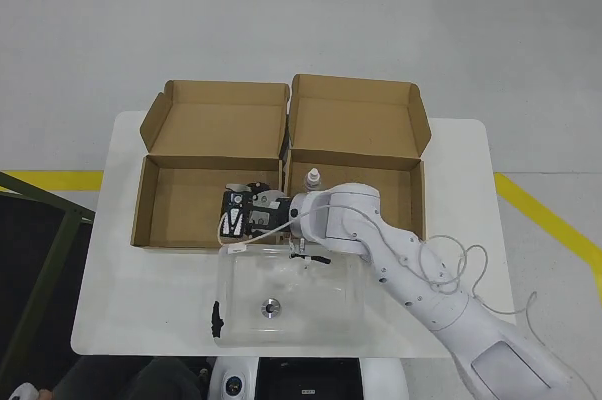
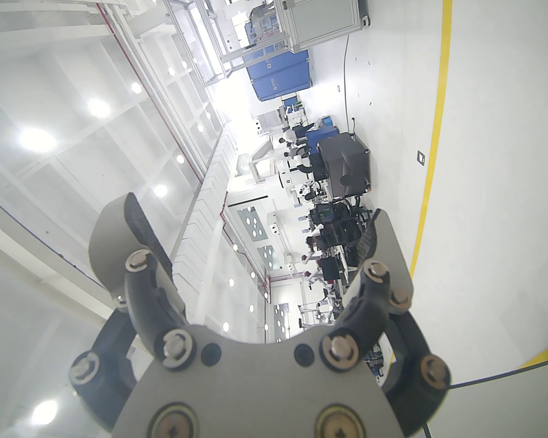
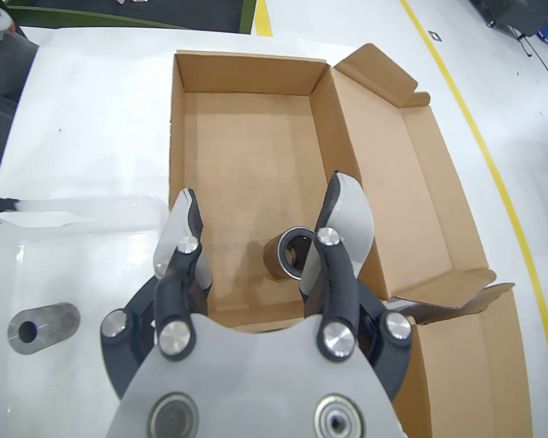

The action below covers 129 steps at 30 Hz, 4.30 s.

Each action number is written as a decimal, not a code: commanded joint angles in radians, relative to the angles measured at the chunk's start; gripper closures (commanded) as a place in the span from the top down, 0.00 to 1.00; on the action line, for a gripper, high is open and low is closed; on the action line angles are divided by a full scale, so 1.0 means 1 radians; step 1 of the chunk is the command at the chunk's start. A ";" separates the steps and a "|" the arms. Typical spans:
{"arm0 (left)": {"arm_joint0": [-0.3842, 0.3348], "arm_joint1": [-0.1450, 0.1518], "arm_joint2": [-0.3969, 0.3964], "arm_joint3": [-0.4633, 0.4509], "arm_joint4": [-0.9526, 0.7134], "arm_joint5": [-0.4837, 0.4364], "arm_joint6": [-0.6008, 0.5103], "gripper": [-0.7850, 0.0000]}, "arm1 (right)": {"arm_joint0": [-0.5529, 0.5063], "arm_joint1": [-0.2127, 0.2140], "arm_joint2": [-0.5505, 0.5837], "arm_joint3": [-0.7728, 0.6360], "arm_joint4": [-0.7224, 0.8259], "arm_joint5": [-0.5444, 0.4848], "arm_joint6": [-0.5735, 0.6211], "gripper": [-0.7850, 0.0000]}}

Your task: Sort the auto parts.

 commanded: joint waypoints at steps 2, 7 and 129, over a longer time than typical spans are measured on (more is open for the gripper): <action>0.000 0.000 0.000 0.000 0.000 0.000 0.000 1.00 | -0.057 0.016 0.026 -0.093 0.010 -0.025 0.049 0.62; 0.000 0.000 0.000 0.000 0.000 0.000 0.000 1.00 | -0.141 0.037 0.049 -0.223 0.015 -0.054 0.107 0.65; 0.000 0.000 0.000 0.000 0.000 0.000 0.000 1.00 | -0.395 0.176 0.284 -0.362 0.173 -0.052 -0.176 0.00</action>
